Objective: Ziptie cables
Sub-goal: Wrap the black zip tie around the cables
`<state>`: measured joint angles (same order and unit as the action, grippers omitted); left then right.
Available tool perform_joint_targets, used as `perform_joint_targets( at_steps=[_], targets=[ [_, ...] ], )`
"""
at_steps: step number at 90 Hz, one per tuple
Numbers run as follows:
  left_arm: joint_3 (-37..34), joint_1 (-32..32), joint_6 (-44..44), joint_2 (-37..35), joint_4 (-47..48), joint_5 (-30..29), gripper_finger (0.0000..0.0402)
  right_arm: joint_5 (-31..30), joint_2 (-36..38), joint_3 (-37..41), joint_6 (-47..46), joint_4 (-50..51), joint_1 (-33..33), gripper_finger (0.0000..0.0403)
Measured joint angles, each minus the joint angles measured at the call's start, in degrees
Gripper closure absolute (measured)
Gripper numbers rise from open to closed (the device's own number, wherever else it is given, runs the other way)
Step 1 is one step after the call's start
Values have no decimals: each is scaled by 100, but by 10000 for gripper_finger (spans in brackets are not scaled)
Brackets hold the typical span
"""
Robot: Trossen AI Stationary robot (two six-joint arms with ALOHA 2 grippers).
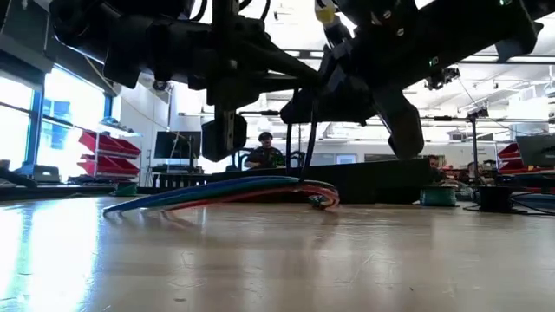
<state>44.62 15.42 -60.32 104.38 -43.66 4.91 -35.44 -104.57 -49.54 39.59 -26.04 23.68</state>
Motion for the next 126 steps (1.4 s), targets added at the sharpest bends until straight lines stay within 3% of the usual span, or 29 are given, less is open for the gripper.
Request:
perform_joint_targets(
  at_steps=[44, 61, 94, 126],
  targets=[
    [-190, 0, -227, -7, -14, -8, 402, 0, 0, 0, 289, -385, 16, 403],
    [-458, 0, -357, -7, -756, -141, 402, 144, 0, 0, 276, -396, 123, 403],
    [-527, -2, -370, -7, -728, -181, 402, 174, 0, 0, 201, -712, 151, 403],
    [-524, 2, -398, 173, -756, -197, 402, 638, -2, 2, 236, -651, 146, 403]
  ],
)
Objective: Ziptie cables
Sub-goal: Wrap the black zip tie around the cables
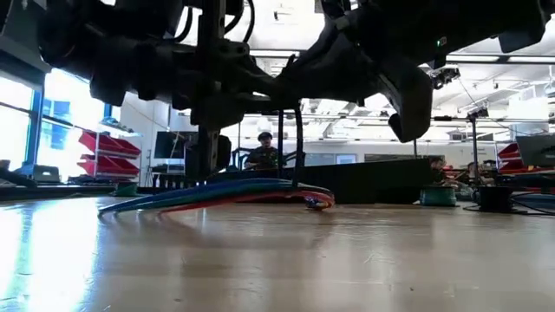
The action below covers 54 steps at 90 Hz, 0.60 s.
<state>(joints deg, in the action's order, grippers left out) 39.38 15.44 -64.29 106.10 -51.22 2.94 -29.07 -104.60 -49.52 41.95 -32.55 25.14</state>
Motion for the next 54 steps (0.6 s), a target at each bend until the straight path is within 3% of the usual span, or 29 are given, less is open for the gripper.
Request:
perform_joint_targets(
  at_steps=[14, 34, 54],
  targets=[
    [-1, 0, 2, 2, 23, 0, 402, 114, 0, 0, -336, 178, -8, 403],
    [-3, 4, 7, 9, 23, 119, 402, 844, 2, -4, -960, 602, -164, 399],
    [-3, 35, 27, 7, -12, 61, 401, 1212, 2, -4, -1394, 737, -285, 325]
  ],
)
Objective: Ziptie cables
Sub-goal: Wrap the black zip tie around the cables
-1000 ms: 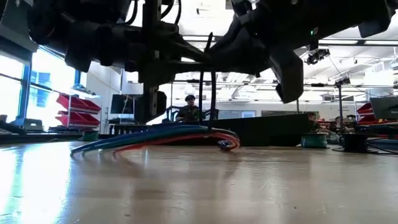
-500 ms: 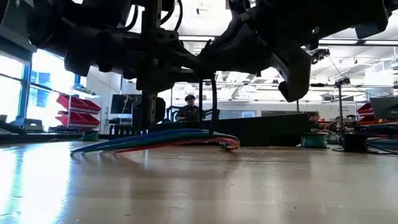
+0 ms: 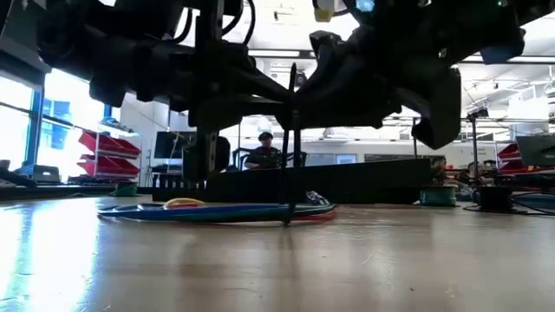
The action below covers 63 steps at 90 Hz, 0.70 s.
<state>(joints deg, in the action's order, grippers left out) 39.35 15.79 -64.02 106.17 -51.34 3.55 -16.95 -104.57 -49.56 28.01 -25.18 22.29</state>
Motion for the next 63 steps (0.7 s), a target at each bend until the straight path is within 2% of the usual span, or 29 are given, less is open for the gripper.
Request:
perform_joint_targets(
  at_steps=[12, 25, 49, 63],
  targets=[
    [0, -4, 6, 0, 1, -3, 401, -75, 0, 0, -16, 34, -32, 281],
    [0, -4, 12, 0, 2, 0, 401, -154, 0, 0, -370, 66, -115, 266],
    [0, -2, 17, -2, 3, 0, 401, 241, 0, 0, -1242, 213, -364, 269],
    [0, -2, 17, -4, 3, 2, 401, 421, 0, 0, -1269, 224, -452, 320]
  ],
)
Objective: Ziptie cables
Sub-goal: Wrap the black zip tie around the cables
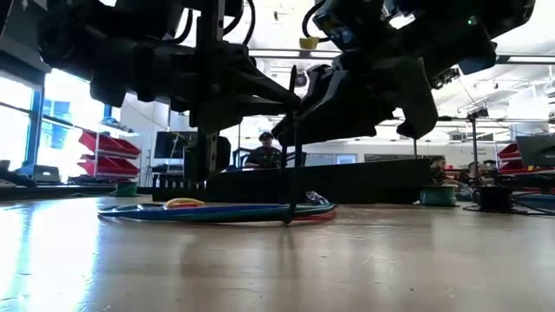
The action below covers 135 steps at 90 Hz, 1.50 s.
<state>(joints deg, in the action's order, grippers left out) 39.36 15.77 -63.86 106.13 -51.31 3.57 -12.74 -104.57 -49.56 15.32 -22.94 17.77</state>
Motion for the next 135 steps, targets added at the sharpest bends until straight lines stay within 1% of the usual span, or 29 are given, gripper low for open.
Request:
perform_joint_targets(
  at_steps=[12, 17, 29, 38, 60, 75, 81, 92, 102, 108, 115, 121, 128, 135],
  targets=[
    [0, 2, 0, 0, 0, 2, 401, 393, 0, 0, 8, -2, -30, 386],
    [0, 2, 11, 0, 0, 4, 401, 474, 0, 0, 9, -26, -28, 397],
    [2, 4, 47, 0, 0, 7, 401, 478, 0, 0, -5, -50, -28, 389],
    [2, 4, 60, 0, 0, -28, 401, 457, -1, 0, -1, -110, -21, 399],
    [-16, 11, 111, -7, 37, -131, 402, 26, -4, 2, 34, -377, 154, 403],
    [-149, 11, 93, -11, 21, -163, 402, -353, -7, 2, 436, -351, 329, 403],
    [-187, 11, 66, -11, 13, -164, 402, -369, -7, 2, 516, -381, 348, 403],
    [-186, 20, 96, -11, 22, -199, 402, -429, -7, 2, 278, -205, 329, 403],
    [-188, 55, 94, -11, 32, -306, 402, -429, -7, 2, 319, 100, 258, 401],
    [-191, 83, 98, -9, 33, -327, 402, -281, -7, 2, 368, 273, 210, 392],
    [-191, 119, 143, -9, 12, -406, 402, -212, 17, 2, 205, 462, 166, 365],
    [-191, 148, 144, -9, 11, -445, 402, -204, 134, 2, -14, 557, 141, 330],
    [-191, 201, 146, -9, 9, -495, 402, -205, 370, 0, -199, 681, 142, 280],
    [-191, 279, 149, -9, 7, -670, 402, -201, 671, 0, -635, 1115, 173, 232]
  ],
)
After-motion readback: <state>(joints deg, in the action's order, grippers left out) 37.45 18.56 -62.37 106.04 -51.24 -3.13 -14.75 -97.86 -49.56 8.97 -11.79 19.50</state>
